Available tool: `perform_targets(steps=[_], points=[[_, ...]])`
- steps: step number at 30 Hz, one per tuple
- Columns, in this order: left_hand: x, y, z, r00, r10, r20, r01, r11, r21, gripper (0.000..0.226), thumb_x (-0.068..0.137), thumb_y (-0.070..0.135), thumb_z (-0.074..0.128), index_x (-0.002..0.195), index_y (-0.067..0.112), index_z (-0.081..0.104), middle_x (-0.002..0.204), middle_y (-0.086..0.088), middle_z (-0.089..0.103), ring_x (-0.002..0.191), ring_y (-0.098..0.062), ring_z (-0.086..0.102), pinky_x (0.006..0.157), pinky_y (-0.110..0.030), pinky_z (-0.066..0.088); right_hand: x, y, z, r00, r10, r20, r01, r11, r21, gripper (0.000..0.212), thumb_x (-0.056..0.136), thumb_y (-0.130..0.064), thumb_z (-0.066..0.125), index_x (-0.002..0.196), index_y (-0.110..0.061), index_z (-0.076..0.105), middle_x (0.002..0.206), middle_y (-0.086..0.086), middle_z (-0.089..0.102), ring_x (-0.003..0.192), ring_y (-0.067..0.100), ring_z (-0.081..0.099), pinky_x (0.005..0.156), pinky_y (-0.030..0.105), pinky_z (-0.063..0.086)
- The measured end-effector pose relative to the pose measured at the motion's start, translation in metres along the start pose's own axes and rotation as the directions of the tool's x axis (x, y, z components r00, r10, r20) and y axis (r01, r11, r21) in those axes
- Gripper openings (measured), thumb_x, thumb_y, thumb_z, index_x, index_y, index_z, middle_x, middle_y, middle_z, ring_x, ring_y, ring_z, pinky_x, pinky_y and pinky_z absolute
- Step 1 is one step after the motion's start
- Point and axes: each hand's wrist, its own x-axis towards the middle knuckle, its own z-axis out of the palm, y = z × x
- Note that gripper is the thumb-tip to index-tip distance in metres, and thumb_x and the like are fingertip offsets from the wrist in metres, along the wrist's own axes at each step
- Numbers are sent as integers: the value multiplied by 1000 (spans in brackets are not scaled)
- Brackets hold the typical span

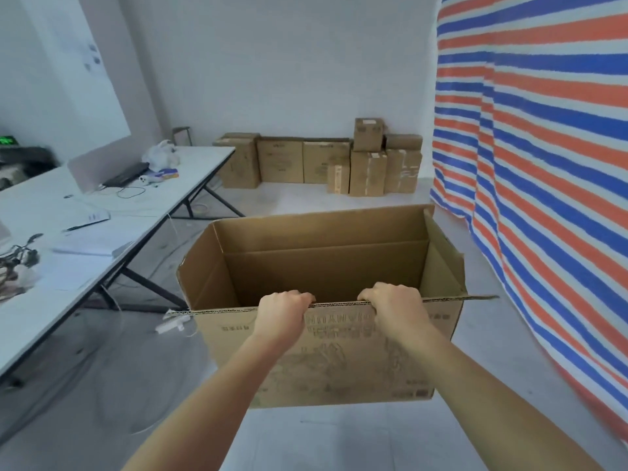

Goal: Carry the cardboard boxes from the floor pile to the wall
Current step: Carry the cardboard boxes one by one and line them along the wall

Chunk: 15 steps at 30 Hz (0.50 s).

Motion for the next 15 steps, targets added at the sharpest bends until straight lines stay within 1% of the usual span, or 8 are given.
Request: perform_targets(steps=[3,5,9,11,13,15], points=[[83,-48,14,999,33,-4,-33,999,7,41,90,12,54,123,34,66,97,4,71,84,-24,69,64,-28,46,89,-2,6,1000,21,11,-21,1000,12,52,92,-4,54,130,-39,63,112,-6,66,95,24,67,75,33,49],[133,-68,20,999,48,-5,-48,999,12,42,87,8,57,118,32,69,92,4,72,79,-24,68,61,-29,46,140,4,7,999,38,16,-38,999,23,55,92,-1,51,132,-38,62,112,-5,65,93,24,67,76,33,51],[232,-96,44,996,81,33,-83,994,67,35,74,5,67,98,28,75,74,4,69,62,-22,66,49,-27,45,232,26,22,996,87,36,-89,995,39,55,92,-1,52,132,-39,61,110,-7,64,91,22,66,72,33,51],[285,-107,63,994,89,56,-94,992,85,32,68,5,71,91,28,76,69,5,68,57,-21,65,46,-26,47,283,43,32,995,96,23,-98,994,55,55,90,-2,53,130,-39,62,109,-8,64,91,22,67,74,34,53],[343,-117,87,993,87,74,-94,991,99,32,65,6,73,88,28,76,67,5,67,54,-21,64,45,-28,49,339,63,47,995,90,34,-92,993,69,55,90,-3,53,131,-39,61,111,-7,64,93,23,67,75,33,52],[400,-127,108,993,87,76,-95,990,108,31,71,7,71,92,28,76,71,4,68,58,-22,65,49,-30,52,395,85,61,996,82,28,-84,994,72,56,90,-2,53,132,-39,60,114,-7,64,94,23,67,73,31,48]])
